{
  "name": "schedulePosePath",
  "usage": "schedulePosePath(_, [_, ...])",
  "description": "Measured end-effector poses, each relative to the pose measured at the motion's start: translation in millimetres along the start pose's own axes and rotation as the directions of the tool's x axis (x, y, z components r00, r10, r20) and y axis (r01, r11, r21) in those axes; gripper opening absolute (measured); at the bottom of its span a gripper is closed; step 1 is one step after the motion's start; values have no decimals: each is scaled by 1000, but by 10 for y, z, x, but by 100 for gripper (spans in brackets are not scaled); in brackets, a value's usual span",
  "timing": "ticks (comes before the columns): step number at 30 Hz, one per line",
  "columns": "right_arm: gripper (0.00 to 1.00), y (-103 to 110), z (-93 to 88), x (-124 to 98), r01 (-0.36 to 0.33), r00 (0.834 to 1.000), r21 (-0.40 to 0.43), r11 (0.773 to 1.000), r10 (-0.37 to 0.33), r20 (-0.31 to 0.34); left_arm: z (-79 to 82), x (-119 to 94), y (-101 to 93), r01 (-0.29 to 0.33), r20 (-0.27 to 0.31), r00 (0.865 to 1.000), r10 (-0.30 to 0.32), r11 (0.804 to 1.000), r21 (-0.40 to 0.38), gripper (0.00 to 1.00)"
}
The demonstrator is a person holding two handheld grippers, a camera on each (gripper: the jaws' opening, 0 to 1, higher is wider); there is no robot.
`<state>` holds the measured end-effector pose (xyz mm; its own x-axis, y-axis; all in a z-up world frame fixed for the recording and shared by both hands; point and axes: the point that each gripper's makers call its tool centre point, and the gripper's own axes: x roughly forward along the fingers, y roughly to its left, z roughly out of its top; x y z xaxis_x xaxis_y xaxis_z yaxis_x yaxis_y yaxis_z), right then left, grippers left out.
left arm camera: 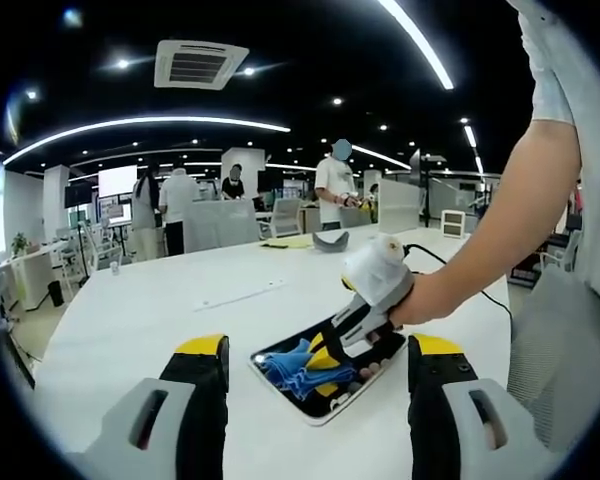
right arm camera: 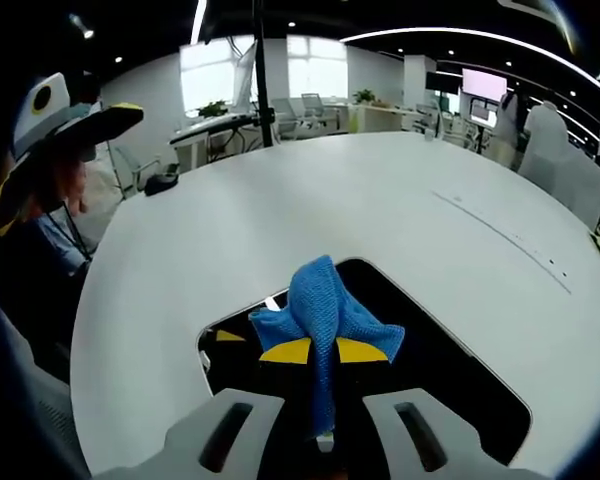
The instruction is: Wipe the mirror surface with the cleaning cloth until all visible marks leave the cleaned area.
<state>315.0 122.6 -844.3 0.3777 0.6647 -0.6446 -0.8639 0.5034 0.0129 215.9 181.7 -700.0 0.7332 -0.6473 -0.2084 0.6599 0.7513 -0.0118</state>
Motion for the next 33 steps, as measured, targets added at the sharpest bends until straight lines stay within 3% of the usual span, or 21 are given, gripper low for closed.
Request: schedulePosePath(33, [2, 216, 179, 207, -45, 999, -4, 999, 45, 23, -2, -54, 32, -7, 0, 1000, 7, 1000, 2, 72])
